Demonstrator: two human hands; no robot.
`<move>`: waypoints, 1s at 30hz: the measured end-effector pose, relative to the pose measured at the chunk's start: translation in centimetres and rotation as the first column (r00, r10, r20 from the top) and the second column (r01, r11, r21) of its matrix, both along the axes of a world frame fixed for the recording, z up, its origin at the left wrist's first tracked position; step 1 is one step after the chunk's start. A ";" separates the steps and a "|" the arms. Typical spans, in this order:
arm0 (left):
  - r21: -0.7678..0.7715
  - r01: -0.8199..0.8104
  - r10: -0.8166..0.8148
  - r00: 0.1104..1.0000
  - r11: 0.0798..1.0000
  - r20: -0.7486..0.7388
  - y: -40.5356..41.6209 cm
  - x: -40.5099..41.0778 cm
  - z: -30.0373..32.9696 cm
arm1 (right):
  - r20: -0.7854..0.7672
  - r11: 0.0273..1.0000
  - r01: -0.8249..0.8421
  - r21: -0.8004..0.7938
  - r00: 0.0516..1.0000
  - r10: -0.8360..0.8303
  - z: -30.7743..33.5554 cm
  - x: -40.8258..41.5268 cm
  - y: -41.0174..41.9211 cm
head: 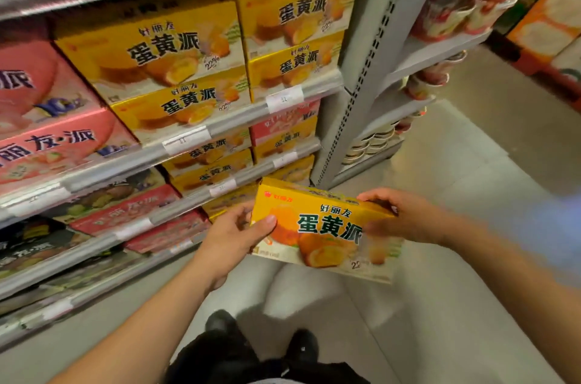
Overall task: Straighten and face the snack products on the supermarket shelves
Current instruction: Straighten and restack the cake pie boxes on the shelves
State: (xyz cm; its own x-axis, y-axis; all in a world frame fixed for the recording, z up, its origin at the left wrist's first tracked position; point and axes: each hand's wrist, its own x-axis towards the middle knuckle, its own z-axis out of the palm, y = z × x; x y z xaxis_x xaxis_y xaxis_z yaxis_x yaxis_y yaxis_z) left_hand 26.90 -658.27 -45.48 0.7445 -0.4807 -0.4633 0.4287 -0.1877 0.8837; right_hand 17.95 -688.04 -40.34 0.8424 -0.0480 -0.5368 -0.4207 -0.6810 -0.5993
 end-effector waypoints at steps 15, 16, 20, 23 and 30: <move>0.000 0.114 -0.114 0.991 0.993 -0.065 -10.6 10.8 -4.2 | -0.173 0.961 -0.182 -0.210 0.974 0.146 -1.8 14.7 -11.3; 0.005 0.111 -0.110 0.990 0.994 -0.083 -10.9 11.5 -4.4 | -0.172 0.963 -0.169 -0.208 0.976 0.134 -1.8 15.1 -12.1; 0.408 -0.085 -0.017 0.971 0.909 0.239 -13.0 14.9 -6.2 | -0.182 0.963 -0.168 -0.209 0.975 0.130 -2.4 16.9 -15.1; 0.825 -0.135 -0.557 0.677 0.548 0.481 -15.0 17.6 -8.0 | -0.159 0.977 -0.141 -0.161 0.981 0.116 -3.5 18.4 -17.0; 0.962 -0.120 -0.637 0.728 0.245 0.253 -19.5 22.9 -10.8 | -0.170 0.980 -0.177 -0.095 0.973 0.159 -7.3 19.4 -19.3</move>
